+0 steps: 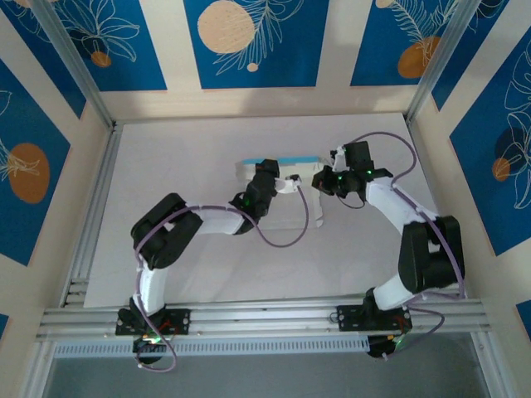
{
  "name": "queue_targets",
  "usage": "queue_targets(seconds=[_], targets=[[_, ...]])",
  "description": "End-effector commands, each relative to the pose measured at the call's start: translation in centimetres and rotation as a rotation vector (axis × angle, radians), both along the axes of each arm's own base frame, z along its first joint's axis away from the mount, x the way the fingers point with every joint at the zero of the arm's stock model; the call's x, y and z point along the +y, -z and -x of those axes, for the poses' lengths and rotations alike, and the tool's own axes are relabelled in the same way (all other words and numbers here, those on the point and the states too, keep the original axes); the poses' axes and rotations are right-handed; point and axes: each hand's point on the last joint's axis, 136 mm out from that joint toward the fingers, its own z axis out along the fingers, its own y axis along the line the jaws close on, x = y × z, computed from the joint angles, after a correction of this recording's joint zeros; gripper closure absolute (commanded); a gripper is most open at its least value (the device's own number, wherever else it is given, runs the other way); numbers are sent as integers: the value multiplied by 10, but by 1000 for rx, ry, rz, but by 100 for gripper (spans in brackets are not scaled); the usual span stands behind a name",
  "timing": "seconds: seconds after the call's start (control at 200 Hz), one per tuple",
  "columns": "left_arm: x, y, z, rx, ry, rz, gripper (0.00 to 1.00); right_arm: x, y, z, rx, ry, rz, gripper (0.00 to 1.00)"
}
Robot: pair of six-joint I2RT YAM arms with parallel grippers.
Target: Fold the paper box
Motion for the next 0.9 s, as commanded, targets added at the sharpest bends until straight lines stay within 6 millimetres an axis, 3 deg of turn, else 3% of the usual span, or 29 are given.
queue_targets(seconds=[0.0,0.115,0.29,0.365,0.455,0.655,0.815,0.895], targets=[[-2,4,8,-43,-11,-2,100,-6,10,-7,17,64,-29,100],[-4,11,15,-64,-9,-10,100,-16,20,-13,20,116,-36,100],[-14,25,25,-52,24,-28,100,-24,6,-17,-54,150,-65,100],[-16,25,24,-50,25,-26,100,-31,19,-19,17,166,37,100],[-17,23,24,-51,27,-22,100,-43,37,-20,57,202,133,92],[-16,25,26,5,38,-16,100,-60,61,-35,104,245,251,98],[-16,31,31,55,63,-30,100,-68,64,-52,121,312,188,100],[-15,31,30,75,61,-28,100,-64,55,-58,90,300,91,100]])
